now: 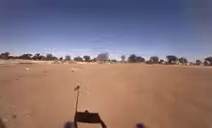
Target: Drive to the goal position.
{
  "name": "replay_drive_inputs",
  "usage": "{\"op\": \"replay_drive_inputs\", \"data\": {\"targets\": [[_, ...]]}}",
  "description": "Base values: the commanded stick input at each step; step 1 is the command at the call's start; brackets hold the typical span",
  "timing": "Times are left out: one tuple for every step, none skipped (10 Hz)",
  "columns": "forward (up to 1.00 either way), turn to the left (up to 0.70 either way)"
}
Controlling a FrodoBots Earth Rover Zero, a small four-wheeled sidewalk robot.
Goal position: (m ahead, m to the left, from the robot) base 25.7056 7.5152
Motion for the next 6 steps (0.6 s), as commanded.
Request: {"op": "replay_drive_inputs", "data": {"targets": [[0.50,-0.14],[0.50,0.00],[0.50,0.00],[0.50,0.00],[0.50,0.00],[0.50,0.00]]}}
